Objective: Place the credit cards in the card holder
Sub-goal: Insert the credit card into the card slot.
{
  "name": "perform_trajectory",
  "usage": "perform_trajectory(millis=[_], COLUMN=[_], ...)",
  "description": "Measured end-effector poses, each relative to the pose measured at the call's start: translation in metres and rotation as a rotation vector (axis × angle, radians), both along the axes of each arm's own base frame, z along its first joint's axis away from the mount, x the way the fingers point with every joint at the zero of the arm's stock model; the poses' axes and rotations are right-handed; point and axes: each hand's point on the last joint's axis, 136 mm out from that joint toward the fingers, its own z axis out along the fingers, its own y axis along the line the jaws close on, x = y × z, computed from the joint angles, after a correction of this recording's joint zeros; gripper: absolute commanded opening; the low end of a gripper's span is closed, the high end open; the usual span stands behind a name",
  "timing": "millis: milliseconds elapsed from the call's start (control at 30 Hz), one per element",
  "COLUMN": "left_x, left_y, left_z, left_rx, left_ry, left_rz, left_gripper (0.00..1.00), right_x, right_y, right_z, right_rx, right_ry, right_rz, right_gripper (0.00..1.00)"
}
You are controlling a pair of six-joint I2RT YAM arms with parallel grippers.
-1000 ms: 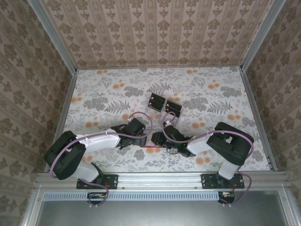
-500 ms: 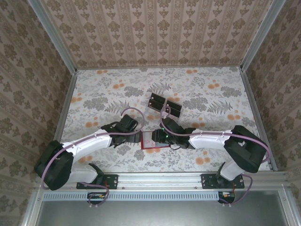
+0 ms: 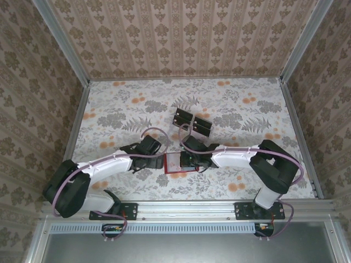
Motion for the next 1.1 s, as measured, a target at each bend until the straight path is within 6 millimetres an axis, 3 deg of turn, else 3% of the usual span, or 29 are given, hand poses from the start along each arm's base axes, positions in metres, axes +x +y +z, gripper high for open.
perform_trajectory(millis=[333, 1100], left_x=[0.0, 0.001], left_y=[-0.004, -0.005], left_z=[-0.011, -0.012], left_rx=[0.003, 0.0], left_ry=[0.025, 0.024], left_rz=[-0.007, -0.009], left_gripper=[1.0, 1.0], right_x=[0.005, 0.01], right_y=[0.007, 0.038], right_z=[-0.004, -0.006], right_rx=[-0.004, 0.053], right_ry=[0.002, 0.029], right_rz=[0.012, 0.056], right_gripper=[0.03, 0.04])
